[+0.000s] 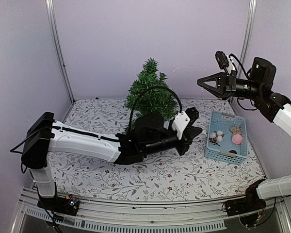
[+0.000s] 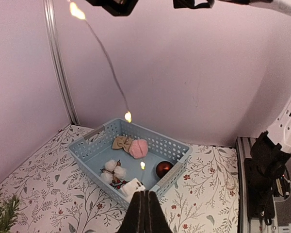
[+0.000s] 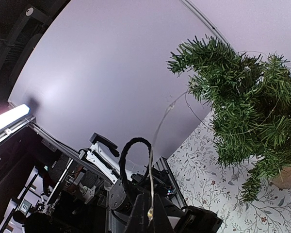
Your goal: Decorate the small christmas tree
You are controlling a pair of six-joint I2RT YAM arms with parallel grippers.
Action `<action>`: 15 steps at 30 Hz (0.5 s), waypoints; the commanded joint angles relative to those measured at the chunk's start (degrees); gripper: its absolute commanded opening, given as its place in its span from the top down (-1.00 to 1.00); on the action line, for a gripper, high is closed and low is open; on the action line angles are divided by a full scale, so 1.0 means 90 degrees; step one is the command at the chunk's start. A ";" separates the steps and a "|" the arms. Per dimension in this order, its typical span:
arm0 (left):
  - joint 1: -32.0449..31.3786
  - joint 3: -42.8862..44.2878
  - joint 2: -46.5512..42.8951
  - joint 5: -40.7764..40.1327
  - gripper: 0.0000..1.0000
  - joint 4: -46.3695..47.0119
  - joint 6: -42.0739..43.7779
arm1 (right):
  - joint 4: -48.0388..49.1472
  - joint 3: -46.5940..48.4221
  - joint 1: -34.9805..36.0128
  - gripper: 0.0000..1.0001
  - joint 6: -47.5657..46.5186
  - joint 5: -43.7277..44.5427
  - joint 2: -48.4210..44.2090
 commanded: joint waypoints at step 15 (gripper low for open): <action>0.0147 -0.0022 -0.0060 -0.0025 0.28 -0.0044 -0.0215 | 0.0458 0.0052 0.0043 1.00 0.0067 -0.0097 -0.0152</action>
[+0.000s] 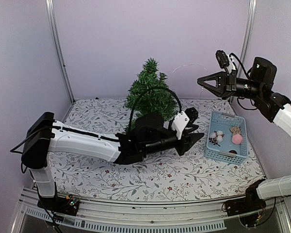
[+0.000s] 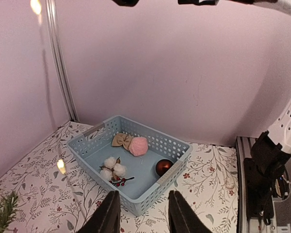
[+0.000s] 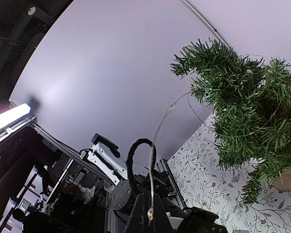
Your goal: Decorate the small christmas tree
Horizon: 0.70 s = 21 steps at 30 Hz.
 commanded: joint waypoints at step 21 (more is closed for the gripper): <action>0.0165 0.0023 -0.0093 0.0218 0.36 0.0232 0.0147 | 0.0575 0.0001 0.0062 1.00 0.0150 -0.0093 -0.0088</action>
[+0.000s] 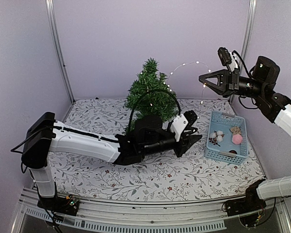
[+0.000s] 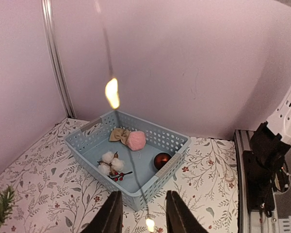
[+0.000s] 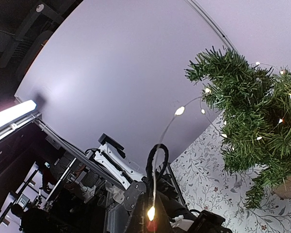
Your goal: Decorate the small christmas tree
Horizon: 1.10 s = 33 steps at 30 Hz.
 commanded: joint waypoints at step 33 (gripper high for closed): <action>0.0303 0.0285 -0.0325 0.0361 0.14 -0.0323 -0.0507 | 0.0364 -0.0051 0.0062 1.00 -0.0032 -0.0202 0.0233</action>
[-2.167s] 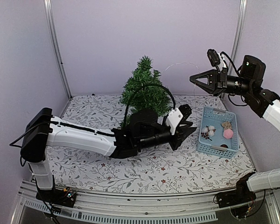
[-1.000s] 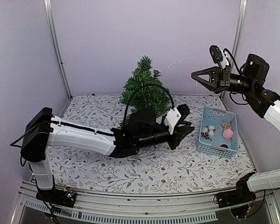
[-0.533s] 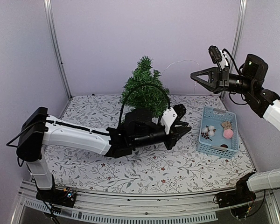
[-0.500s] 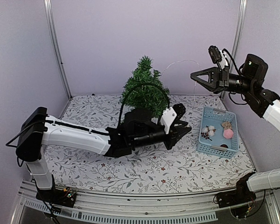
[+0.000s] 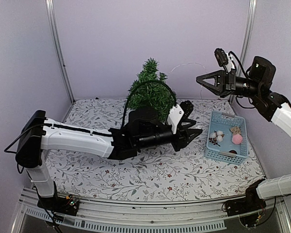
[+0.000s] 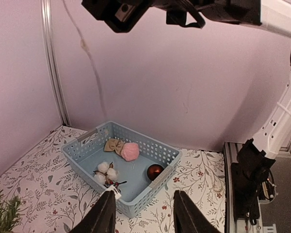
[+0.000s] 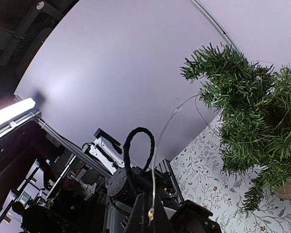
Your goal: Decorate the small christmas tree
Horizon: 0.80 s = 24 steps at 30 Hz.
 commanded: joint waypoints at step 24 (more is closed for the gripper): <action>0.0084 -0.0863 -0.1262 0.0136 1.00 -0.1127 -0.0106 | -0.0331 -0.0538 0.0060 0.68 -0.0455 -0.0052 0.0047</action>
